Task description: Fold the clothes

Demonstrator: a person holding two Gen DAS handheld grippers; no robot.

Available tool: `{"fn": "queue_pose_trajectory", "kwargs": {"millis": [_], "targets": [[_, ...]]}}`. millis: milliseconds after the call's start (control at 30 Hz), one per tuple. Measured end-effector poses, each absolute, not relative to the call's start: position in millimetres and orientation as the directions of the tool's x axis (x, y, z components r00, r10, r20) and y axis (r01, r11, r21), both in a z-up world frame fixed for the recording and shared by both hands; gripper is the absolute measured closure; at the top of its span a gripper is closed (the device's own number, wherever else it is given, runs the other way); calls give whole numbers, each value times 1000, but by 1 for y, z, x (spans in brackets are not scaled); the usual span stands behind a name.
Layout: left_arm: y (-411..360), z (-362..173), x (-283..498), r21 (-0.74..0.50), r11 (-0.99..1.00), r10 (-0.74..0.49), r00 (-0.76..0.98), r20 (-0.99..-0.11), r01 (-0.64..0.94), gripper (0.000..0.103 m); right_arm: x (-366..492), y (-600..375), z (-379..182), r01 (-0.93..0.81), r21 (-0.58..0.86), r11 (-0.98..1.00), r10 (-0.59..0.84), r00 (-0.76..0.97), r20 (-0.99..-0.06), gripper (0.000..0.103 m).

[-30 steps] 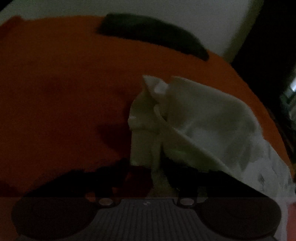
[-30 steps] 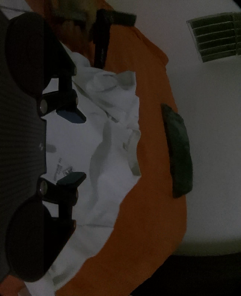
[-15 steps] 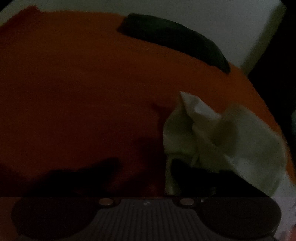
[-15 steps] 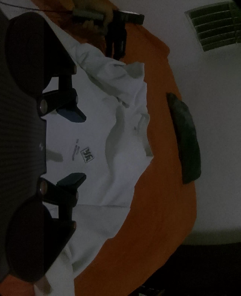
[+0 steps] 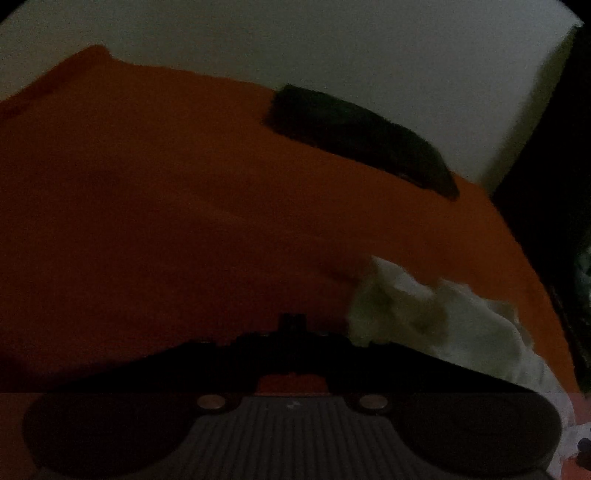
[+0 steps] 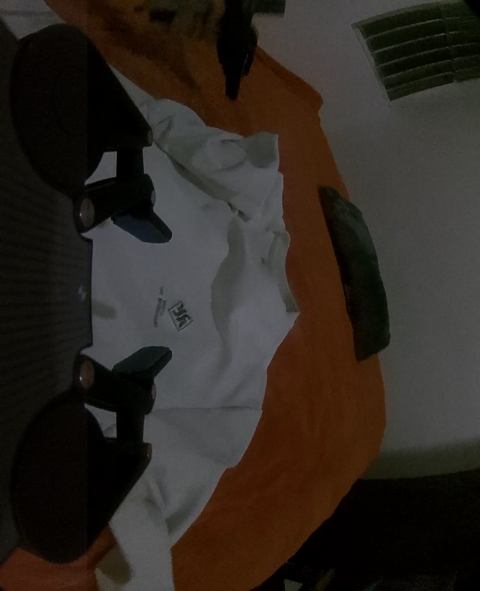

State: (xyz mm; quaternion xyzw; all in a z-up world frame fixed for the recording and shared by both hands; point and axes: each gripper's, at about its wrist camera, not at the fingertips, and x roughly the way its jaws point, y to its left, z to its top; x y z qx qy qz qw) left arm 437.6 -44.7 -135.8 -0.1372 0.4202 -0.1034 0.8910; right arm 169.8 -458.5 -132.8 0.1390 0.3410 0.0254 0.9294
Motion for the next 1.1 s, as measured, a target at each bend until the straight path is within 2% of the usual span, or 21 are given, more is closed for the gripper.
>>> {"fn": "queue_pose_trajectory", "kwargs": {"millis": [67,167,267,300,333,367,467,533,567,633,733,800,900,967,1100], "targets": [[-43,-145,448,-371,926,-342,576,-742,73,99,166,-454,-135,50,276,960,142,760,-634,35],[-52,-165,441,-397,913,-384,515,-766,90,98,161,-447,-138,64,310,949,153,764,-626,35],[-70,-179,443,-459,881,-456,469,-756,116,96,156,-438,-142,51,337,940,184,757,-628,35],[-79,-182,443,-466,875,-470,462,-752,132,92,155,-435,-143,41,342,939,198,750,-631,34],[-89,-186,446,-454,879,-468,457,-757,148,82,153,-432,-144,31,348,937,211,743,-635,34],[-100,-189,449,-440,883,-464,451,-762,164,79,152,-429,-147,20,355,935,228,733,-641,34],[-126,-200,459,-420,889,-456,426,-782,180,80,148,-427,-155,23,379,925,251,713,-655,34],[-136,-207,463,-421,896,-440,431,-788,143,80,146,-427,-162,43,390,920,258,682,-684,25],[-142,-208,468,-421,900,-427,436,-792,116,82,147,-426,-166,49,391,919,265,657,-706,17],[-141,-214,470,-434,898,-418,453,-787,73,84,145,-425,-173,60,377,924,258,629,-733,15],[-142,-218,471,-462,885,-433,474,-767,61,97,140,-425,-174,78,361,929,237,624,-744,9],[-140,-216,467,-468,882,-435,491,-755,60,98,138,-427,-174,75,368,927,244,625,-742,5],[-139,-204,460,-442,893,-416,526,-742,82,98,137,-427,-174,84,370,925,243,620,-746,5],[-130,-184,446,-397,911,-386,575,-721,113,98,135,-429,-174,92,376,922,240,627,-742,5],[-88,-138,419,-230,968,-233,681,-694,97,98,133,-426,-172,95,382,919,239,636,-733,5]]}}
